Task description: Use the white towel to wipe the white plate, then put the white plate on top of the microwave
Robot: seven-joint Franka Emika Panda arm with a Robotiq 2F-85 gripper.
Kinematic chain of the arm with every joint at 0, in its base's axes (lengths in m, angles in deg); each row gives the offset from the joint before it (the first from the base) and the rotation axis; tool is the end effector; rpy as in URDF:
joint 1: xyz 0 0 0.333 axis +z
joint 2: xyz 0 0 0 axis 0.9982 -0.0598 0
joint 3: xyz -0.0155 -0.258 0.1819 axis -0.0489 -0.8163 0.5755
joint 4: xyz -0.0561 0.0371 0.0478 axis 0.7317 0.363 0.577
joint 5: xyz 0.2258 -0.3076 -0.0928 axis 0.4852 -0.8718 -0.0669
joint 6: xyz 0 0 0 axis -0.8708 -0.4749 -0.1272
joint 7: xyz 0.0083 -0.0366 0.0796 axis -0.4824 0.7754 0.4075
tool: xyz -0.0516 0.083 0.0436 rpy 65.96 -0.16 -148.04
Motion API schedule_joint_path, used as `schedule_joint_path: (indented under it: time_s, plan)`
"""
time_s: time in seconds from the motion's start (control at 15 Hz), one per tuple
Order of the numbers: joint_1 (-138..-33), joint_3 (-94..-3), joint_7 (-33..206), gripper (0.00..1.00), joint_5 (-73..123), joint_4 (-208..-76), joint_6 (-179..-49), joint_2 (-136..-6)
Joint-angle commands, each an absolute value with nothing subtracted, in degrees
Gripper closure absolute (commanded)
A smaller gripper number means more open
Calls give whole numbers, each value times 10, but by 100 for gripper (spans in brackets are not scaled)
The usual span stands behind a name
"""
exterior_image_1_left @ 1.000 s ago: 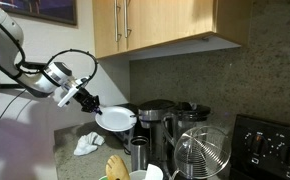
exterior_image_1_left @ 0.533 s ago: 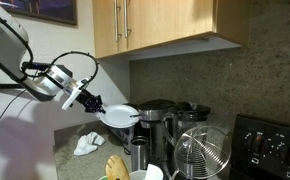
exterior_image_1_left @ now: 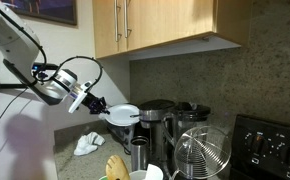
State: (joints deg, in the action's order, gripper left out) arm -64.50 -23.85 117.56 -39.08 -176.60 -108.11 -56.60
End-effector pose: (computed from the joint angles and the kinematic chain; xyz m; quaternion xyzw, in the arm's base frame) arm 0.4138 0.3499 0.3768 0.8120 0.3977 0.2714 0.3298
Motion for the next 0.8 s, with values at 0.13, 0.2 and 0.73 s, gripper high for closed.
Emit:
schedule_joint_path:
  time_s: [0.13, 0.2, 0.73]
  plan:
    - [-657, -257, 1200, 98, -481, -1717, -1112, -630]
    - [-658, -260, 1203, 98, -496, -1709, -1115, -639]
    - [-654, -261, 1195, 98, -557, -1665, -1143, -680]
